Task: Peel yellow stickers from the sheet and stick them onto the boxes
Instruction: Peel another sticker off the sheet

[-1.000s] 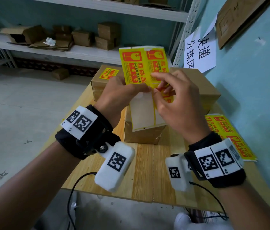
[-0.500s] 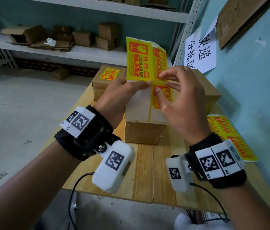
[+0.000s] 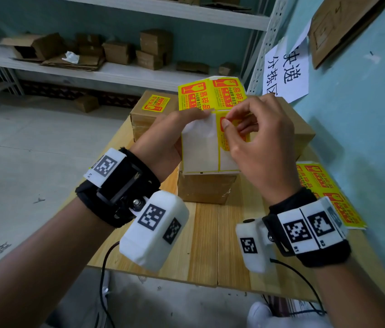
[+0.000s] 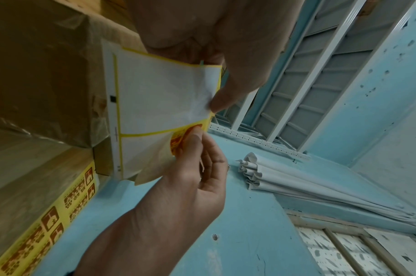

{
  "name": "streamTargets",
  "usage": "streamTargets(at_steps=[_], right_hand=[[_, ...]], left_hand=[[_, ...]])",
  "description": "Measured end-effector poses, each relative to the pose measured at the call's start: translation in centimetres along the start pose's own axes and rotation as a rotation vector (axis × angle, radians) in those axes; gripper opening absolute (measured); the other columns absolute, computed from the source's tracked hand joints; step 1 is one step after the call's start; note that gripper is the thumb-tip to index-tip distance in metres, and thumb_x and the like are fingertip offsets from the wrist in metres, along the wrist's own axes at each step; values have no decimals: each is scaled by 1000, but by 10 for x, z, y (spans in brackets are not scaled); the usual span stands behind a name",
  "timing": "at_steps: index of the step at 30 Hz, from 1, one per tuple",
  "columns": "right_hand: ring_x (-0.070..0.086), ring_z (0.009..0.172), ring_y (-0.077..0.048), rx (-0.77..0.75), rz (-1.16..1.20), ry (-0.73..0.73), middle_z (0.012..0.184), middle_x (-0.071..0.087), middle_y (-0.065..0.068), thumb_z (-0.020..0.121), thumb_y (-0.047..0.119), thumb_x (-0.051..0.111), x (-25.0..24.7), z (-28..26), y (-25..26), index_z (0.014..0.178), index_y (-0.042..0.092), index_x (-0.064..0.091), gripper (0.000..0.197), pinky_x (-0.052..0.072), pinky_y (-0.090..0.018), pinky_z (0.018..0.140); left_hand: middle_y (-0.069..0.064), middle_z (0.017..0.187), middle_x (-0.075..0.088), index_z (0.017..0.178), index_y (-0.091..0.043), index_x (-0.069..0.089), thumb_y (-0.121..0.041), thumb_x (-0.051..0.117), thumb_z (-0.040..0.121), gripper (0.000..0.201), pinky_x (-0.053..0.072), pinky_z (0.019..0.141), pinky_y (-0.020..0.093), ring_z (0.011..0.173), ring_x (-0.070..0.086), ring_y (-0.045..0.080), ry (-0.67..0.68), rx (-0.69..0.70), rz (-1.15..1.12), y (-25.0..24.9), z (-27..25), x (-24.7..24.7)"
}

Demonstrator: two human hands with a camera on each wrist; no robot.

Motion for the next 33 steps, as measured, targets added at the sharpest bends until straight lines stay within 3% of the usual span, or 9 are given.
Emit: streamTargets(at_steps=[6, 8, 10, 13, 21, 29, 33], right_hand=[[57, 71, -10, -6, 20, 11, 91, 58, -4, 88, 11, 67, 3, 0, 3, 87, 9, 64, 3, 50, -18, 65], [57, 72, -11, -8, 22, 11, 90, 58, -4, 89, 10, 66, 4, -1, 3, 87, 9, 64, 3, 51, -20, 65], [58, 73, -12, -4, 29, 7, 89, 59, -3, 89, 11, 65, 4, 0, 3, 87, 9, 64, 3, 53, -23, 65], [61, 75, -12, 3, 34, 8, 89, 60, -3, 91, 13, 65, 3, 0, 3, 87, 9, 64, 6, 55, -25, 67], [64, 78, -16, 9, 9, 29, 90, 62, -6, 93, 14, 61, 5, -1, 2, 89, 5, 64, 10, 57, -33, 69], [59, 79, -16, 5, -34, 43, 91, 60, -6, 93, 12, 58, 7, 0, 5, 90, 7, 61, 6, 53, -32, 70], [59, 79, -17, 1, -40, 43, 91, 60, -6, 93, 12, 58, 7, 1, 7, 90, 7, 62, 6, 52, -32, 69]], left_hand=[[16, 113, 66, 128, 3, 58, -12, 62, 88, 43, 54, 90, 39, 93, 62, 25, -18, -16, 19, 4, 2, -2], [22, 115, 66, 126, 6, 58, -11, 64, 86, 44, 54, 88, 39, 93, 62, 27, -26, -9, 31, 5, 3, -3], [27, 123, 63, 123, 8, 60, -7, 64, 86, 39, 51, 95, 45, 98, 62, 30, -17, 22, 40, 3, 3, -2], [24, 120, 66, 118, 6, 64, -4, 63, 88, 32, 49, 99, 47, 106, 64, 37, -8, 63, 86, 0, 1, 0], [13, 105, 74, 107, -1, 72, -8, 67, 88, 21, 56, 86, 34, 94, 70, 23, -25, 169, 206, -6, -4, 1], [13, 105, 74, 107, 0, 71, -8, 66, 88, 21, 56, 87, 33, 91, 71, 19, 3, 214, 218, -11, -8, 4], [14, 106, 74, 109, 1, 71, -8, 66, 88, 23, 55, 89, 36, 98, 70, 26, 9, 215, 228, -10, -8, 4]])
Point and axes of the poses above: each hand's wrist, its own z-axis towards the middle knuckle, its own x-axis out of the palm, y = z × x, the point moved 9 cm from there along z, towards the middle knuckle
